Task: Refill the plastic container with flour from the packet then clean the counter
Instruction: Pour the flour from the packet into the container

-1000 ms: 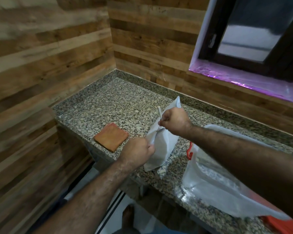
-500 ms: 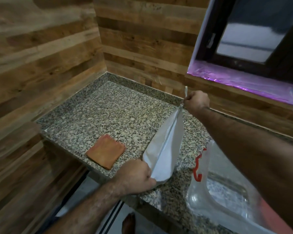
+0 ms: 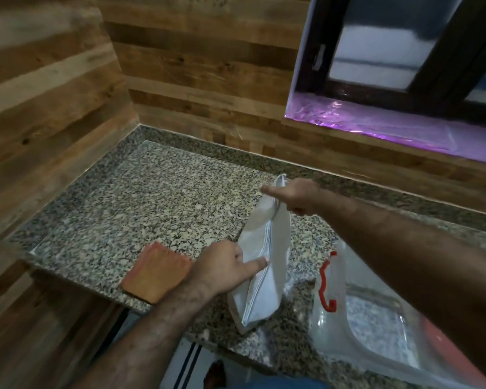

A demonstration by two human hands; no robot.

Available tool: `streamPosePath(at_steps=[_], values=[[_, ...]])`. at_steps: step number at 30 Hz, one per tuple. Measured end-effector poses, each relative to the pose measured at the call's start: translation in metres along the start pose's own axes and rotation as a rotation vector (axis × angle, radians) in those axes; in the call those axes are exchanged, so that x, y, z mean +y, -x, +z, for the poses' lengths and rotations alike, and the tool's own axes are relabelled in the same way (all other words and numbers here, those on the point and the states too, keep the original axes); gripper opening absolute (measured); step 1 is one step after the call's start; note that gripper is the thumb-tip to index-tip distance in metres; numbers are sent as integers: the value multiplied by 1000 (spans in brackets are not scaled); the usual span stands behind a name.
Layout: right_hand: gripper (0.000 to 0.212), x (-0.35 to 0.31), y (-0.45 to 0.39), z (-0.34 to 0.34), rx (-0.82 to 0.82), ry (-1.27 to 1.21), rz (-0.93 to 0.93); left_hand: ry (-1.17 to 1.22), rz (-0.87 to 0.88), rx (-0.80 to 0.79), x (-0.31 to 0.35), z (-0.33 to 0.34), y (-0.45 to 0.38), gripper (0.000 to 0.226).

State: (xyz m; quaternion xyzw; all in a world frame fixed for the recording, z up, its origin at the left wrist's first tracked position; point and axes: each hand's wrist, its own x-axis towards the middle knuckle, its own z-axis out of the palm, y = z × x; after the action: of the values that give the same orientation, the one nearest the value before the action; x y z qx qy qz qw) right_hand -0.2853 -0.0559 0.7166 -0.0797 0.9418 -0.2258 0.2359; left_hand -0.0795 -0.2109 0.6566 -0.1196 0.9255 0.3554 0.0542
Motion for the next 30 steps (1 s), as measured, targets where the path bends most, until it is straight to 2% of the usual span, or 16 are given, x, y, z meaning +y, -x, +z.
streamPosePath(at_steps=[3, 6, 10, 12, 15, 20, 25, 27, 30], values=[[86, -1, 0, 24, -44, 126, 33, -158, -7, -58, 18, 0, -14, 65], [71, -6, -3, 37, -7, 123, 69, -285, 53, -104, 31, 10, -21, 48], [50, -14, -9, 46, 112, 171, 82, -305, 150, -79, 37, 23, -22, 37], [45, -18, -11, 49, 122, 247, 94, -263, 156, -79, 36, 23, -22, 34], [40, -21, -8, 46, 135, 243, 90, -165, 159, -103, 29, 20, -25, 42], [49, -28, 7, 30, 170, 234, 63, -67, 243, -106, 21, 11, -22, 45], [43, -53, 38, -9, 298, 322, -20, -26, 286, -16, 36, -3, -10, 47], [42, -57, 52, -28, 365, 304, -54, 59, 284, 19, 49, -13, -8, 52], [49, -59, 71, -60, 479, 256, -123, 257, 270, 168, 68, -30, -12, 58]])
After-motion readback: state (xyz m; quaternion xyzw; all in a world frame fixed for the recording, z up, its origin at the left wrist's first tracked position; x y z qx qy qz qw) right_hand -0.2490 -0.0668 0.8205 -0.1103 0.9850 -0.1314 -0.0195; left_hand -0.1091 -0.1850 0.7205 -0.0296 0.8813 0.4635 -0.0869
